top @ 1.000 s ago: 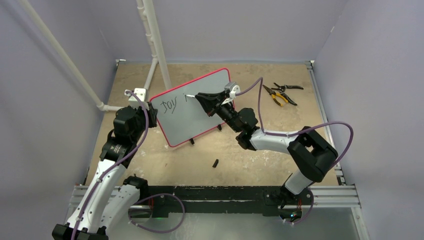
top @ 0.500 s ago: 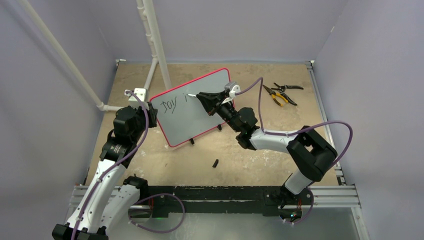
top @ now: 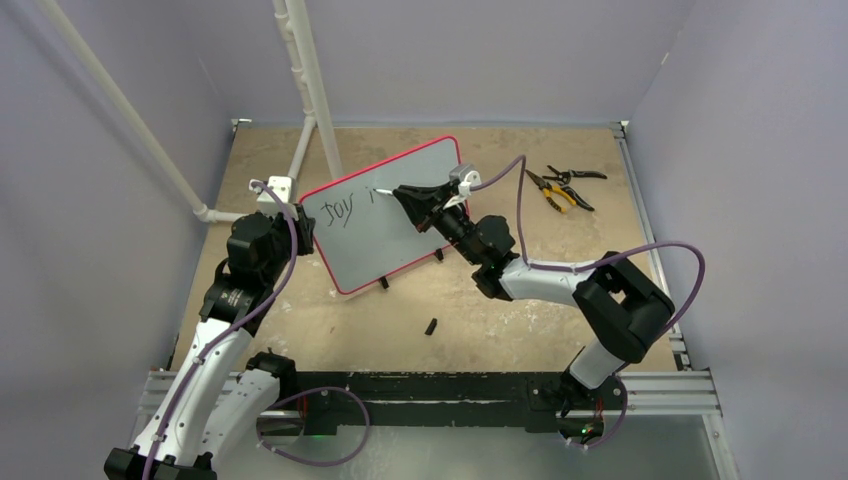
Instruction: Write a sentence on the whiteboard
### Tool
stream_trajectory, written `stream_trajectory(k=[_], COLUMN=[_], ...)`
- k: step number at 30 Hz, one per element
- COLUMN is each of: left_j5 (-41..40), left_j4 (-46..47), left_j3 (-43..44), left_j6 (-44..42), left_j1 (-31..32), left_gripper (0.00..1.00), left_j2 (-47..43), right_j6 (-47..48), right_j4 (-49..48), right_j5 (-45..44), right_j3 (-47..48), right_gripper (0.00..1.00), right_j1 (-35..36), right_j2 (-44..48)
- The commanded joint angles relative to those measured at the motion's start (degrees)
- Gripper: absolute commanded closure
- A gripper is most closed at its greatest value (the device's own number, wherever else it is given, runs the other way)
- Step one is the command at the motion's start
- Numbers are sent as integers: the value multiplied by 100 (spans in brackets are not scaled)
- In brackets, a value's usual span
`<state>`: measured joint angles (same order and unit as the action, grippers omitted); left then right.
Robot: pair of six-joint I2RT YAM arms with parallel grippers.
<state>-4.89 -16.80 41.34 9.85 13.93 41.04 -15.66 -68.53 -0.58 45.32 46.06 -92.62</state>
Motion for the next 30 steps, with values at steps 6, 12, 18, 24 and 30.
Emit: stream_trajectory(k=[6,12,18,24,30], left_j5=[80,100,109,126,136], left_j4=[227,230,229,238,237], left_j3=[69,67,67,71,66], left_j6=[-53,-53,-53,-53,-50], left_j1=[-5,-5,-5,-6,-5], left_gripper=[79,79,79,79,79], left_j2=[1,18,34,47,45], right_j6=[-139,-130,-148,-124,-44], right_j4=[-117,-192,-371,-474,-457], right_j5=[-201,-203,-192,-225,-258], right_j3=[-338,-270,-87,98,163], right_gripper=[100,100,100,100,100], right_j1=[-19,-11,-17,-14,-18], right_j2=[-63,-89,-103,-129,-106])
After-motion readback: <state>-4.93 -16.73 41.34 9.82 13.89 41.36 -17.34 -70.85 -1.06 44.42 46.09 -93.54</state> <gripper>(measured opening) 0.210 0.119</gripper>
